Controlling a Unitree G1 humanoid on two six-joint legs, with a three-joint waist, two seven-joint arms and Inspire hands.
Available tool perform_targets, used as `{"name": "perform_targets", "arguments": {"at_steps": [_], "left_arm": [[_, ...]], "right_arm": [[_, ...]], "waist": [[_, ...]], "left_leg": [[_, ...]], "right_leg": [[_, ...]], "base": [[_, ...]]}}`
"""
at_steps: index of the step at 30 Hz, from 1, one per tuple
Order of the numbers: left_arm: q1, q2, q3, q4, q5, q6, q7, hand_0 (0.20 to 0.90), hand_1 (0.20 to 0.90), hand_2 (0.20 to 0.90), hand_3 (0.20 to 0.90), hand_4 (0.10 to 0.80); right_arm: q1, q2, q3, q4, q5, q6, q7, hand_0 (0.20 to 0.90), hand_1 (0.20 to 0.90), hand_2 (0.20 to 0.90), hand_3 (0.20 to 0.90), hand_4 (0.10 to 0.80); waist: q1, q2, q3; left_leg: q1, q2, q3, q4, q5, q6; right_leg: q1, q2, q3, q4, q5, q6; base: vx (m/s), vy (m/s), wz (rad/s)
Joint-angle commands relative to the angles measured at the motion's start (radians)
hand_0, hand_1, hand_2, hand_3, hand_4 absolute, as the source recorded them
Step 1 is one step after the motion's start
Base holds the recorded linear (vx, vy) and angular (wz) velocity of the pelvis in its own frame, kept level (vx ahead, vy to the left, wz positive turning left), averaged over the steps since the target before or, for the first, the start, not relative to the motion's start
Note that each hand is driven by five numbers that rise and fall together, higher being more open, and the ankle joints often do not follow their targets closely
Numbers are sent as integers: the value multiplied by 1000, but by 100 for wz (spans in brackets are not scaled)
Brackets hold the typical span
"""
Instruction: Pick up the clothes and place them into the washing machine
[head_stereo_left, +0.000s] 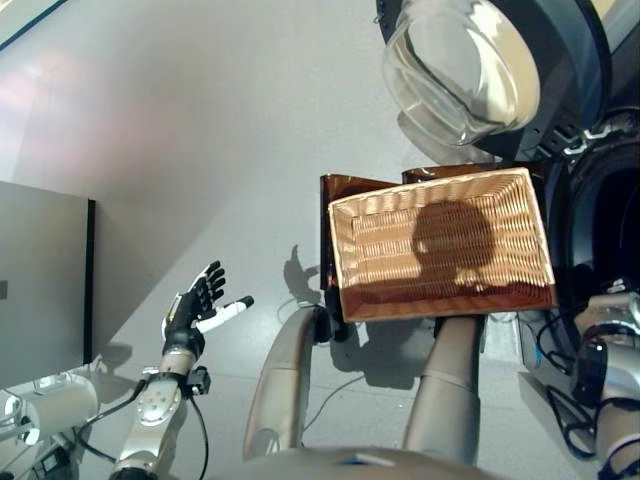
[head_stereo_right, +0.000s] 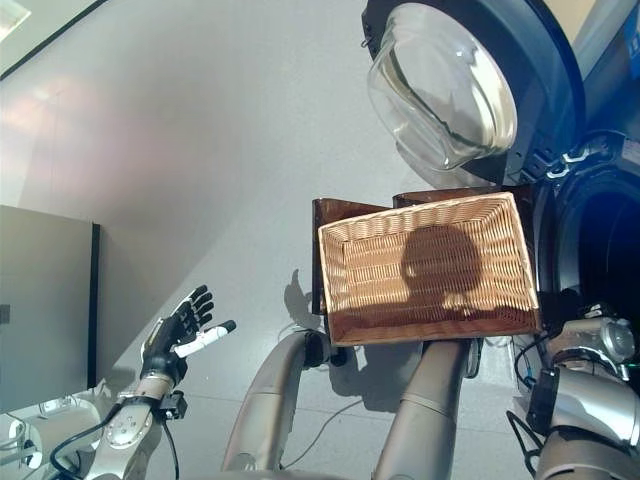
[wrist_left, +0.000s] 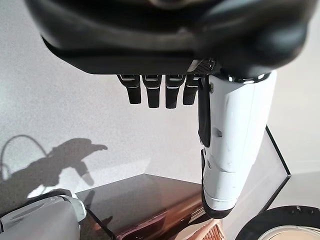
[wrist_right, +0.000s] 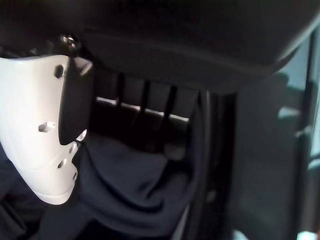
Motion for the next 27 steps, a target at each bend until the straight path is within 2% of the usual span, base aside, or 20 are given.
{"name": "perform_targets", "arguments": {"at_steps": [1,2,3,4,5,7,10,11,15,24,25,26,27], "left_arm": [[38,71,83,1,-51,-67,41,900,900,900,900,800],[37,71,83,2,-52,-66,40,900,900,900,900,800],[38,75,80,0,-53,-66,40,900,900,900,900,800],[40,78,84,3,-55,-68,42,900,900,900,900,800],[41,81,82,-1,-56,-66,43,900,900,900,900,800],[41,87,87,5,-55,-61,43,900,900,900,900,800],[48,90,102,4,-62,-60,46,900,900,900,900,800],[56,91,109,4,-69,-63,50,900,900,900,900,800],[55,87,105,25,-66,-68,54,900,900,900,900,800],[33,93,116,27,-59,-79,59,900,900,900,900,800],[33,91,119,27,-58,-78,60,900,900,900,900,800],[32,92,121,26,-56,-77,61,900,900,900,900,800],[30,92,125,29,-58,-77,62,900,900,900,900,800]], "right_arm": [[24,-114,-38,-24,24,-167,-75,200,200,200,200,300],[23,-114,-38,-25,23,-167,-77,200,200,200,200,300],[23,-137,-53,-27,27,-171,-81,200,200,200,200,300],[21,-152,-66,-27,33,-193,-97,200,200,200,200,300],[21,-167,-76,-35,42,-198,-102,200,200,200,200,300],[27,-218,-99,-23,42,-207,-117,200,200,200,200,300],[28,-248,-108,-32,59,-227,-114,200,200,200,200,300],[32,-251,-103,-59,35,-255,-130,200,200,200,200,300],[46,-238,-92,-98,-44,-242,-161,200,200,200,200,300],[28,-212,-68,-99,1,-253,-114,200,200,200,200,300],[32,-205,-66,-101,7,-252,-105,507,507,507,507,520],[33,-202,-66,-99,10,-248,-101,900,900,900,900,800],[32,-197,-64,-94,10,-248,-100,900,900,900,900,800]], "waist": [[-29,20,-36],[-25,20,-41],[-31,21,-37],[-31,22,-43],[-35,22,-41],[-40,21,-45],[-46,16,-51],[-47,14,-52],[-47,11,-52],[-46,3,-50],[-47,2,-49],[-47,2,-49],[-46,2,-50]], "left_leg": [[51,-7,-1,-86,27,-10],[59,-11,-11,-83,7,-15],[52,-8,-2,-90,31,-11],[60,-11,-11,-89,13,-15],[54,-7,-3,-95,32,-12],[54,-5,-6,-95,32,-14],[55,-2,-5,-98,31,-16],[56,-1,-3,-99,32,-16],[55,1,-4,-101,33,-16],[49,5,-3,-93,29,-15],[48,5,-3,-93,29,-15],[47,6,-3,-92,29,-15],[47,6,-3,-90,29,-15]], "right_leg": [[-13,29,-30,-46,105,-127],[-7,30,-25,-39,84,-122],[-15,28,-30,-46,107,-126],[-9,30,-25,-39,88,-122],[-13,28,-29,-48,106,-126],[-13,28,-32,-47,105,-126],[-15,32,-30,-49,107,-126],[-17,34,-31,-49,108,-127],[-18,38,-30,-50,111,-126],[-23,41,-31,-48,114,-126],[-24,42,-31,-47,113,-126],[-24,42,-32,-46,112,-127],[-24,43,-31,-46,112,-127]], "base": [[95,-12,-1],[0,0,0],[77,-2,3],[-85,-1,4],[14,-3,5],[-29,-4,1],[0,0,0],[0,0,0],[-9,-1,-5],[-2,-1,-1],[0,0,0],[0,0,0],[0,0,0]]}}
